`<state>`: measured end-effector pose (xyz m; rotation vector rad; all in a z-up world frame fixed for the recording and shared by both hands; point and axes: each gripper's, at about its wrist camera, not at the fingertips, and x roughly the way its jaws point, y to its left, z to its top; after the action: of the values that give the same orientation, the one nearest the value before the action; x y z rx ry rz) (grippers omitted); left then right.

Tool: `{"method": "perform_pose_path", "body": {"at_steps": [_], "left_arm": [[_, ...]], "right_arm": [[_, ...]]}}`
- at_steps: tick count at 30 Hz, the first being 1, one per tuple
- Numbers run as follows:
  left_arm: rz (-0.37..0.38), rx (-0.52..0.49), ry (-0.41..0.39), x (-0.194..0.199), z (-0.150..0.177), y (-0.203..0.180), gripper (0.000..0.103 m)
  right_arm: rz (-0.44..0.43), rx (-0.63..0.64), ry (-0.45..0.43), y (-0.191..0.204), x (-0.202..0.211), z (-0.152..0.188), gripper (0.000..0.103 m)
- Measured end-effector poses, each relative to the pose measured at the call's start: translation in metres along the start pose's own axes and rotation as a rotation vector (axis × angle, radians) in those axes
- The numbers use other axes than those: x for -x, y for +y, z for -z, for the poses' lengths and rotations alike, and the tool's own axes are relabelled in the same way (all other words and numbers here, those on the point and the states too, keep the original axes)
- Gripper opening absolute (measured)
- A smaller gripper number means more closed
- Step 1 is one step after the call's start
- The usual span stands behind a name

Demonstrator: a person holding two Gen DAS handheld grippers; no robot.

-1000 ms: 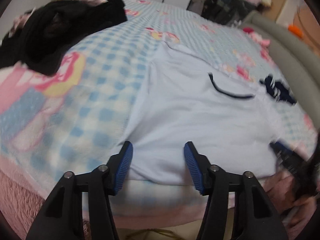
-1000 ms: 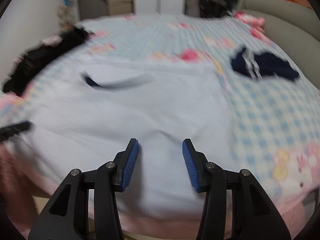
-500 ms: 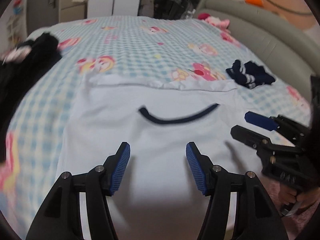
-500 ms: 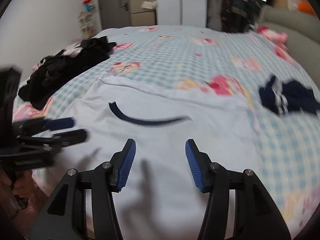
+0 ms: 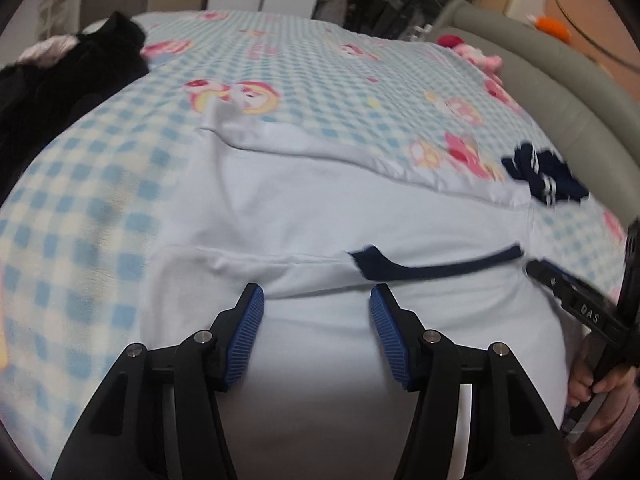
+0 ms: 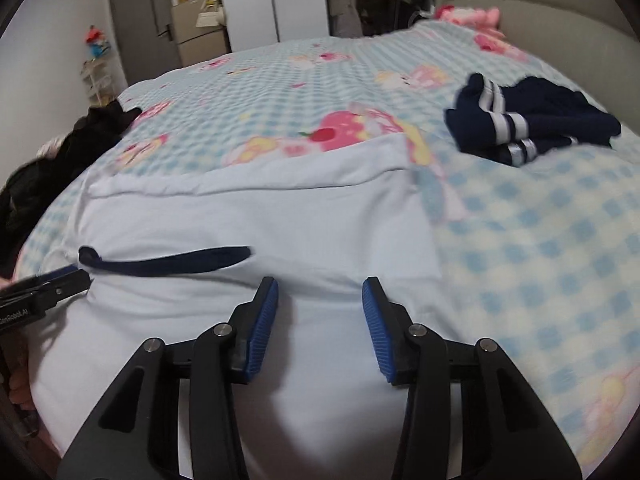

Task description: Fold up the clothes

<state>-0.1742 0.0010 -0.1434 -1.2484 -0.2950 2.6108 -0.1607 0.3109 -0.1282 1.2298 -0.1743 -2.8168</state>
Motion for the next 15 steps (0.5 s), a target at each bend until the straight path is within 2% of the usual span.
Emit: {"method": "perform_pose_path", "body": {"at_steps": [1, 3, 5, 8, 12, 15], "left_arm": [[0.000, 0.003, -0.021, 0.007, -0.008, 0.004, 0.060], [-0.006, 0.018, -0.051, 0.016, -0.025, 0.016, 0.063], [-0.021, 0.048, -0.061, 0.018, -0.044, 0.031, 0.066], [-0.034, 0.110, 0.000, -0.004, -0.072, 0.062, 0.066], [0.069, 0.157, 0.117, -0.036, -0.091, 0.075, 0.066], [0.121, 0.157, 0.136, -0.052, -0.097, 0.071, 0.066]], "right_arm": [[-0.001, -0.016, 0.002, -0.006, 0.006, -0.005, 0.044], [0.009, -0.013, -0.012, -0.013, 0.018, -0.016, 0.052], [0.013, 0.004, -0.030, -0.019, 0.027, -0.032, 0.074], [0.016, 0.010, -0.032, -0.029, 0.026, -0.061, 0.075], [0.117, 0.027, 0.054, -0.038, -0.014, -0.092, 0.075], [0.085, 0.033, 0.127, -0.040, -0.041, -0.097, 0.073]]}}
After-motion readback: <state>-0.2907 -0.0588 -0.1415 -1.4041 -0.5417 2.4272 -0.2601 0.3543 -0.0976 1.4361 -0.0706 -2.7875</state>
